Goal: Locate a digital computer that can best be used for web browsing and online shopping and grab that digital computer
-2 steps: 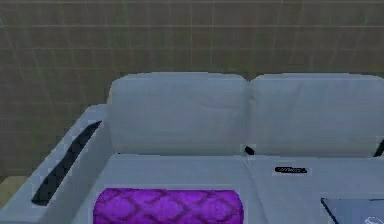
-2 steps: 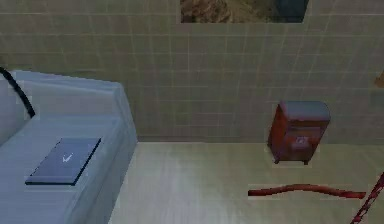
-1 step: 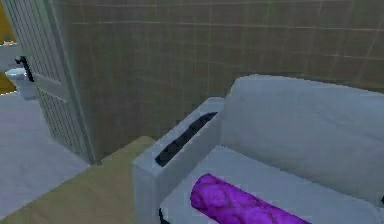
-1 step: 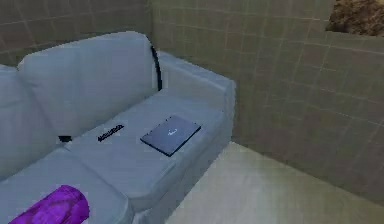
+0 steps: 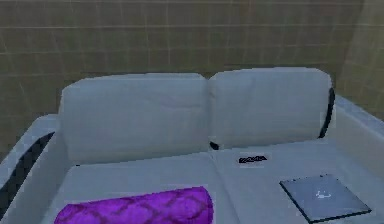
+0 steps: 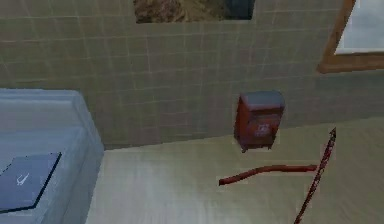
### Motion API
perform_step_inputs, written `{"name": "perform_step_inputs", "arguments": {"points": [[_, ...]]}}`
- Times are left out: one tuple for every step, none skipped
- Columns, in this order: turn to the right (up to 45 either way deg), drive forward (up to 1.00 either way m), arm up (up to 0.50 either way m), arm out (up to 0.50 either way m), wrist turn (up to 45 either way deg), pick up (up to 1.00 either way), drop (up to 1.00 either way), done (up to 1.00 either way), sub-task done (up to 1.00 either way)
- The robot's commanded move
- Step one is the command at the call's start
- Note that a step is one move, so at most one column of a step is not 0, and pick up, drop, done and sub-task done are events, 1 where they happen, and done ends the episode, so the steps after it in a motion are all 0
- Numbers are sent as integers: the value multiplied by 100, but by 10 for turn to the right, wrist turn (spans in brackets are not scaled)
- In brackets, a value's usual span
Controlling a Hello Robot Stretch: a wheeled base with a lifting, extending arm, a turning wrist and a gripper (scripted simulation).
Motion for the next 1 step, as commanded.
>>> {"name": "perform_step_inputs", "arguments": {"points": [[450, 0, 0, 0, 0, 0, 0, 0, 0]]}}
